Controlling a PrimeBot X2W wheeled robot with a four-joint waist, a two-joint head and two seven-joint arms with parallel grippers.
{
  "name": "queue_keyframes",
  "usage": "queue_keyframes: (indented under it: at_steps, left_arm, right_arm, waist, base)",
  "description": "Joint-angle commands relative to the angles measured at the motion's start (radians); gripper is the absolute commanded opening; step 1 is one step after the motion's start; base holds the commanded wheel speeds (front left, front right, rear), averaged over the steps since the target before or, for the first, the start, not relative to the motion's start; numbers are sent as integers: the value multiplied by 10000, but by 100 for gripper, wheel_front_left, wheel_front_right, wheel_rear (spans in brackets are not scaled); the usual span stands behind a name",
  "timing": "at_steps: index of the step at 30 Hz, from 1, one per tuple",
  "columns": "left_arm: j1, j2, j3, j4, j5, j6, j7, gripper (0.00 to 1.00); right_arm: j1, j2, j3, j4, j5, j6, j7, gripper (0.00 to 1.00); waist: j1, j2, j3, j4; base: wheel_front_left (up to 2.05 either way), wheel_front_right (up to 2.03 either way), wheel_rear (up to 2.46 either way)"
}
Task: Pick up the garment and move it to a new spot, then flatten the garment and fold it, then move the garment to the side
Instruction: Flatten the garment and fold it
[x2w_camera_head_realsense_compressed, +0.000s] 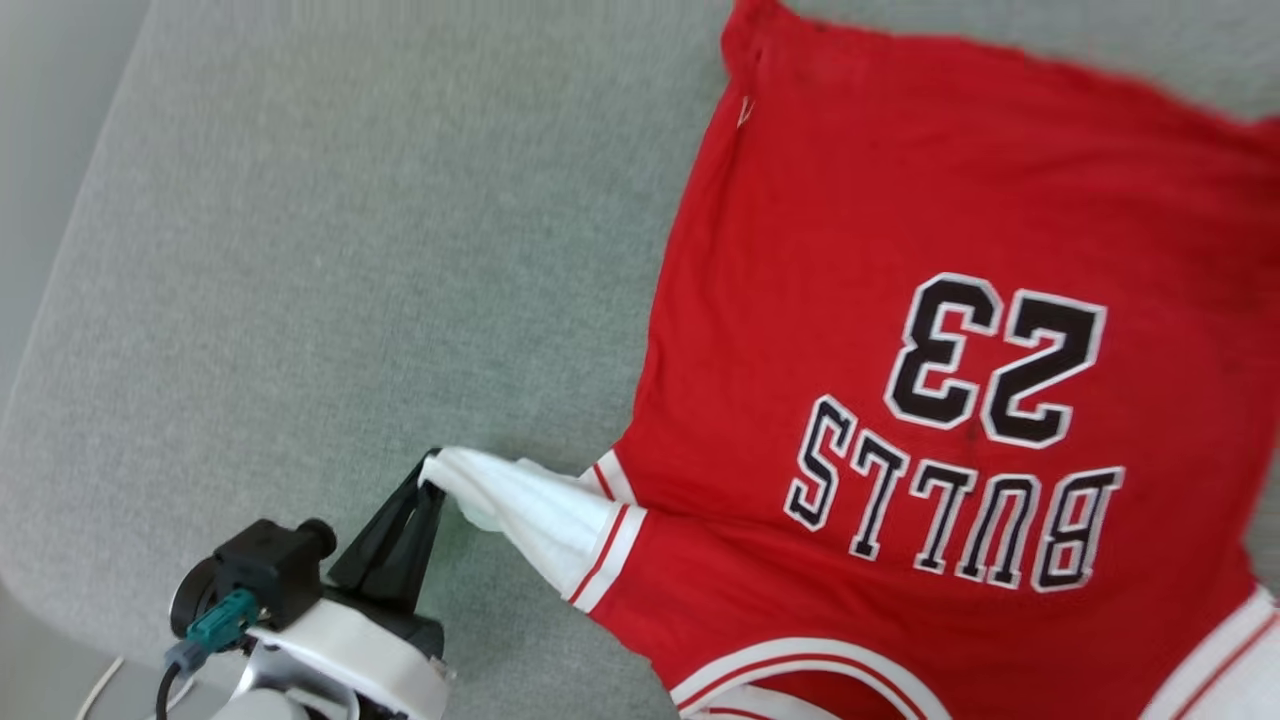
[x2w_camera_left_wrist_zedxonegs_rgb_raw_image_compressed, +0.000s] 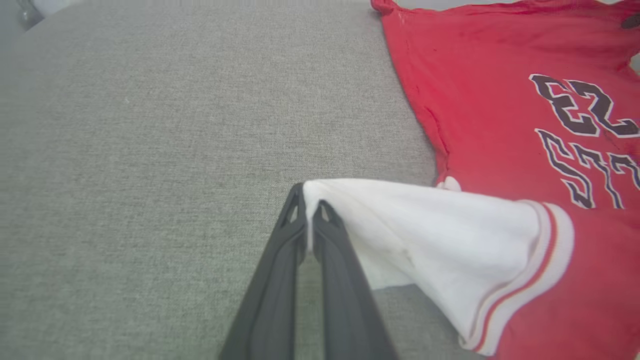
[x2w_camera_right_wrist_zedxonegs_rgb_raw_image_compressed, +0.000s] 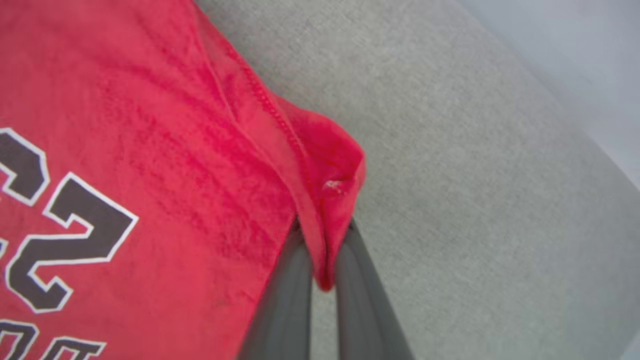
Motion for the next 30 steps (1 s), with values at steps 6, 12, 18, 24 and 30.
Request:
queue_keyframes:
  at_steps: [6,12,18,24,30]
  left_arm:
    - [802,372,193,-208,-269,324,137,0]
    - [1368,577,312,-251,-467,519,164,0]
    - [1801,756,344,-227,-565,676,188,0]
    - [2030,820,424,-263,-599,770,145,0]
    - [2031,891,442,-263,-517,836,143,0]
  right_arm:
    - [1631,-1159,727,-1035,1192,-5,-637,0]
    - [3790,-2353,858,-2013,2109,-3,-1293,0]
    - [6594,-3094,635,-2426,2800,-3,-2148,0]
    - [8997,-3023,396,-2375,2992,-5,-2997,0]
    - [10346,-2458,-111,-2058,3021,-3,-3634,0]
  waist:
    - [1,0,-1748,-1014]
    - [1,0,-2441,-1508]
    - [1,0,-2964,-1862]
    - [1,0,-3076,-2146]
    - [1,0,-3008,-2285]
  base:
    - [0,0,0]
    - [0,0,0]
    - [0,0,0]
    - [0,0,0]
    - [0,0,0]
